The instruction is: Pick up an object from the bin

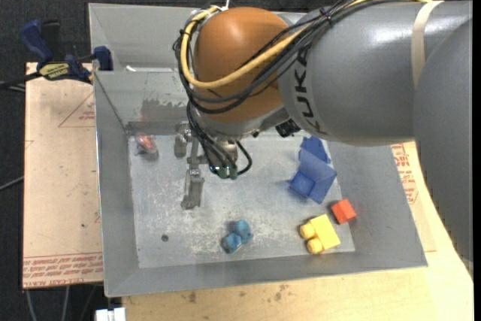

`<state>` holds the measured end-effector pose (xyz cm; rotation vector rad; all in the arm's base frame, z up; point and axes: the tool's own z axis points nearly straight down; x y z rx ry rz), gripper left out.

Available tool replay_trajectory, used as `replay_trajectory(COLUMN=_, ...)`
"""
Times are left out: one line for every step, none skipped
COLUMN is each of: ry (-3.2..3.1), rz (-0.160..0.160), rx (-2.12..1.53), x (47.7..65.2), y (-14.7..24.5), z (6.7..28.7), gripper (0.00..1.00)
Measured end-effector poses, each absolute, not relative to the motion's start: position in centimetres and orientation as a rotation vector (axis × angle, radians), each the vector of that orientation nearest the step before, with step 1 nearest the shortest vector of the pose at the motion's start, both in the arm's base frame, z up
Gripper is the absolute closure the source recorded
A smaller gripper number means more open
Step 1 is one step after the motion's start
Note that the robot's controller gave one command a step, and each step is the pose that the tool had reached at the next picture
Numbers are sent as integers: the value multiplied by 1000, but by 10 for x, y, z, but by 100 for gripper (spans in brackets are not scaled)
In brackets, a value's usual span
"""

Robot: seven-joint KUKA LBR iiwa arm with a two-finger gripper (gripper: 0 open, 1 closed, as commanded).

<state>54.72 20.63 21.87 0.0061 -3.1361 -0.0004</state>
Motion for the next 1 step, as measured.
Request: replay_trajectory(ry=-3134, rz=3, rx=63, x=529, y=97, z=65, gripper=0)
